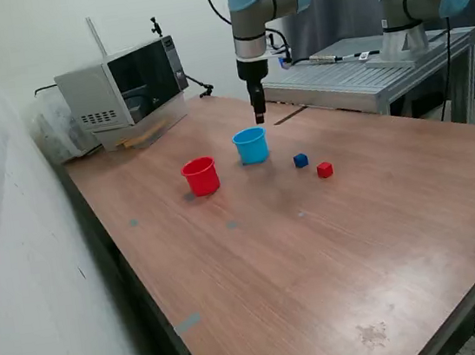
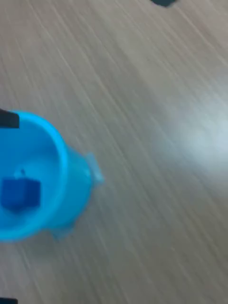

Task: Place red objects in the red bin, and blue objects in the blue bin.

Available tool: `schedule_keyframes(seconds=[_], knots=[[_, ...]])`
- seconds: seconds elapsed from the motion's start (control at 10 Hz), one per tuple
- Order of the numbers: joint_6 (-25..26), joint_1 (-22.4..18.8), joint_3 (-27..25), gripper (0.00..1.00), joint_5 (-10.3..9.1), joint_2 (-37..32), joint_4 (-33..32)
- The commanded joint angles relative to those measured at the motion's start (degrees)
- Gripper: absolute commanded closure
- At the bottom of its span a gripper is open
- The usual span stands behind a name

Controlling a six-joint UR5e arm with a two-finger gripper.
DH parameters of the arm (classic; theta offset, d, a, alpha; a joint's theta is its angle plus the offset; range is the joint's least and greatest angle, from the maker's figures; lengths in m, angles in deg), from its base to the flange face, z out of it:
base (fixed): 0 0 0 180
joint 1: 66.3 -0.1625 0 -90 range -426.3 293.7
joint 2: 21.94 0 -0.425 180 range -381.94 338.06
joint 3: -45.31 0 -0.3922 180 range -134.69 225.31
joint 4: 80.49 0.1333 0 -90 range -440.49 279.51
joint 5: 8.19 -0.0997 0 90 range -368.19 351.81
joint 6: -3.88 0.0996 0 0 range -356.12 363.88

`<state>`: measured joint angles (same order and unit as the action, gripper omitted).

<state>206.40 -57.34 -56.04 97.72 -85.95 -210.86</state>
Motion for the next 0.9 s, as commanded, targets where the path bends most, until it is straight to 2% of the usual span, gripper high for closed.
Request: schedule_keyframes(seconds=[0.0,0.4,0.7,0.8], knots=[[0.1,-7.3,-5.0,0.0,-0.43,-4.1,-0.1],[-0.1,-14.7,-8.8,0.0,-0.44,-7.9,-0.2],[-0.1,-14.4,-7.9,0.0,-0.44,-7.2,-0.7],[-0.1,-14.1,-6.9,0.0,-0.52,-4.7,-0.8]])
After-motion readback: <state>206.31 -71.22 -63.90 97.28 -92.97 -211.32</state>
